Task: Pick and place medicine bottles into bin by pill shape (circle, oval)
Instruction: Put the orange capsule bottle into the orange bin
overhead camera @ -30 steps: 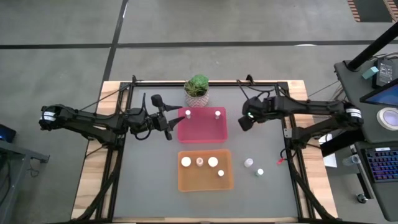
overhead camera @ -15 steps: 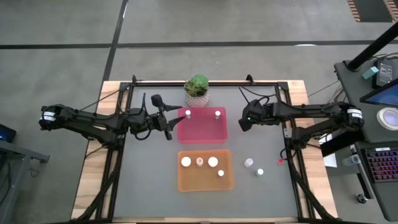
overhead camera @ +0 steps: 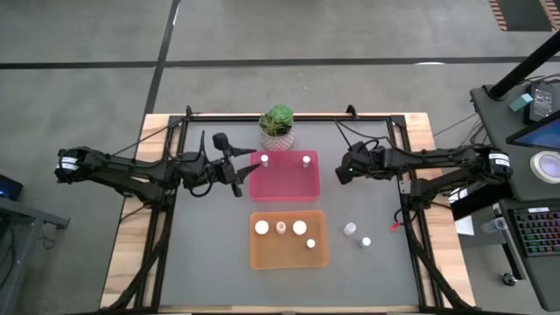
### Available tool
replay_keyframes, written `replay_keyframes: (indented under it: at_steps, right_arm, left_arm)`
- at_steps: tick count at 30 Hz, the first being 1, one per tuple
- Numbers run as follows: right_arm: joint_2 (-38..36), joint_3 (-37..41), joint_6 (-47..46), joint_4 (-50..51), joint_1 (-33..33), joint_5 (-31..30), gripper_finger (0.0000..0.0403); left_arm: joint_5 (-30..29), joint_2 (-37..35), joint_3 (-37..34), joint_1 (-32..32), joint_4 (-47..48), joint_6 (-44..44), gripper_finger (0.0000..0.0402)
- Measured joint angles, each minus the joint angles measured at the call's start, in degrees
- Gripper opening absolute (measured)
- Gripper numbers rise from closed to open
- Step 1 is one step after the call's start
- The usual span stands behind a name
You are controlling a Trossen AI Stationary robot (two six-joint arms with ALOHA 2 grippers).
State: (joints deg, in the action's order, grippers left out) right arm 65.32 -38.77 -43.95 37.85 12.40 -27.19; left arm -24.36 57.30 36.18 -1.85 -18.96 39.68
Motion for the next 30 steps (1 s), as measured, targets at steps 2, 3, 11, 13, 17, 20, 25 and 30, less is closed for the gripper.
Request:
replay_keyframes:
  at_steps: [2, 3, 11, 13, 17, 20, 25, 30]
  right_arm:
    - [0.0, 0.93, 0.03, -1.77, 0.0, -0.01, 0.0309]
    - [0.0, 1.5, 0.01, -2.72, 0.0, -0.01, 0.0308]
    - [0.0, 5.34, 0.03, -8.27, 0.0, -0.03, 0.0296]
    - [0.02, 6.06, 0.03, -9.54, 0.0, -0.03, 0.0289]
    - [0.02, 6.98, -0.01, -10.26, 0.0, -0.03, 0.0268]
    - [0.02, 7.11, -0.11, -10.28, 0.0, -0.03, 0.0248]
    - [0.02, 7.11, -0.13, -10.28, 0.0, -0.01, 0.0215]
    - [0.02, 7.11, -0.13, -10.28, 0.0, 0.02, 0.0197]
  left_arm:
    - [0.0, 0.0, 0.0, 0.01, 0.01, 0.01, 0.0191]
    - [0.0, 0.0, 0.0, 0.0, 0.0, 0.02, 0.0191]
    - [0.0, 0.0, 0.0, 0.01, 0.0, 0.02, 0.0191]
    - [0.0, 0.0, 0.0, 0.0, 0.02, 0.02, 0.0191]
    - [0.0, 0.0, 0.0, 0.01, 0.02, 0.02, 0.0191]
    - [0.0, 0.0, 0.0, 0.0, 0.02, 0.02, 0.0191]
    - [0.0, 0.0, 0.0, 0.0, 0.02, 0.02, 0.0191]
    - [0.0, 0.0, 0.0, 0.01, 0.02, 0.02, 0.0191]
